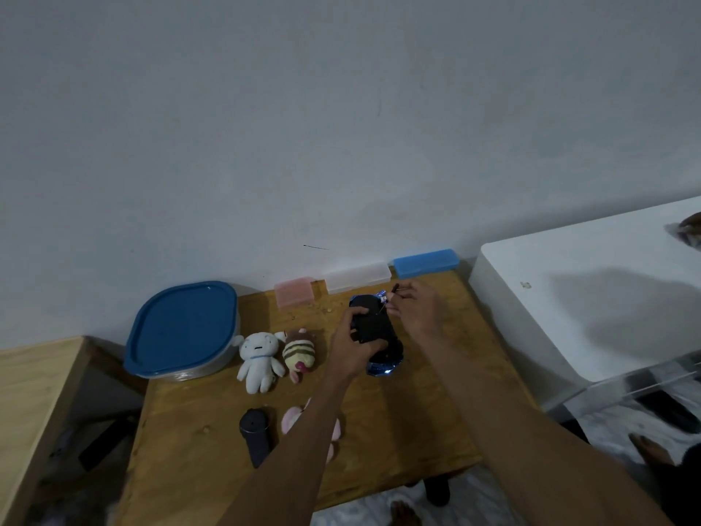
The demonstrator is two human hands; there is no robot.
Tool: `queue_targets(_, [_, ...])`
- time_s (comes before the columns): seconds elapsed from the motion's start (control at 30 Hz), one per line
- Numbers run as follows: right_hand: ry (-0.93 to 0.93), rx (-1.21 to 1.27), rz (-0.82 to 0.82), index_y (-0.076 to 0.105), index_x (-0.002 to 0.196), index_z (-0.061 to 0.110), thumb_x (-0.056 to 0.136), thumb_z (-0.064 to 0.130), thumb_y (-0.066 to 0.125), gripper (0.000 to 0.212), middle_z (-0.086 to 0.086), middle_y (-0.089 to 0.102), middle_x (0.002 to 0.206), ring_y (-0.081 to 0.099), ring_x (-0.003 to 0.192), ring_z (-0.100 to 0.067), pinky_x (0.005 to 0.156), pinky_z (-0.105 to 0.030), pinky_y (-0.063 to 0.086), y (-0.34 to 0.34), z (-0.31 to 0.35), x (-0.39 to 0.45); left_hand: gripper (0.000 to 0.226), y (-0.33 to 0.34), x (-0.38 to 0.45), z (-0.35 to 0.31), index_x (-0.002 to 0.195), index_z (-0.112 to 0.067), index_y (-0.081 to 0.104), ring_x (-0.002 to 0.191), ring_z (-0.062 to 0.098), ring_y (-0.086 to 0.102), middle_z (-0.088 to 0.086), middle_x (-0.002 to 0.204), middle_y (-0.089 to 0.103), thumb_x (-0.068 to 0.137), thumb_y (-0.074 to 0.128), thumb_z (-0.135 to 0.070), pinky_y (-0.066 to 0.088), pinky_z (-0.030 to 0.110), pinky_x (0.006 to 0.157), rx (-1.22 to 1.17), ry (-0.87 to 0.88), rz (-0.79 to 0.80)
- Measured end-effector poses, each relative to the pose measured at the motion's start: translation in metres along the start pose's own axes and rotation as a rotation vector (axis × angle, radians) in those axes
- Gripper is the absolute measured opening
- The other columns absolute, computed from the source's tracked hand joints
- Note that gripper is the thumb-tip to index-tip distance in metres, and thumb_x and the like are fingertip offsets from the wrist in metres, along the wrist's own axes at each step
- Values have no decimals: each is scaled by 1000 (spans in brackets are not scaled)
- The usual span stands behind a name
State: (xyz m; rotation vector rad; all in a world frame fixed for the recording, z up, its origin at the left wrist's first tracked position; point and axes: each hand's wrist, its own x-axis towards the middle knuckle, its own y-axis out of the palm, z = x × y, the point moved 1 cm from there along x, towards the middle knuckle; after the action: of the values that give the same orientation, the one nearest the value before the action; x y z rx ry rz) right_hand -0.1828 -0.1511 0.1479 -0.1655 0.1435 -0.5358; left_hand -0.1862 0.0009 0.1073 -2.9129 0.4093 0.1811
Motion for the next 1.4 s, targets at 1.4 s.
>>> queue_targets(1.4, [-421, -318, -79, 72, 113, 14, 90, 15, 73, 24, 0, 73, 98, 66, 86, -10, 77, -23, 58, 13, 23, -4, 61, -3, 1, -16, 119, -30, 53, 110, 25, 62, 5, 125, 59, 71, 83, -8, 62, 38, 83, -80, 25, -9])
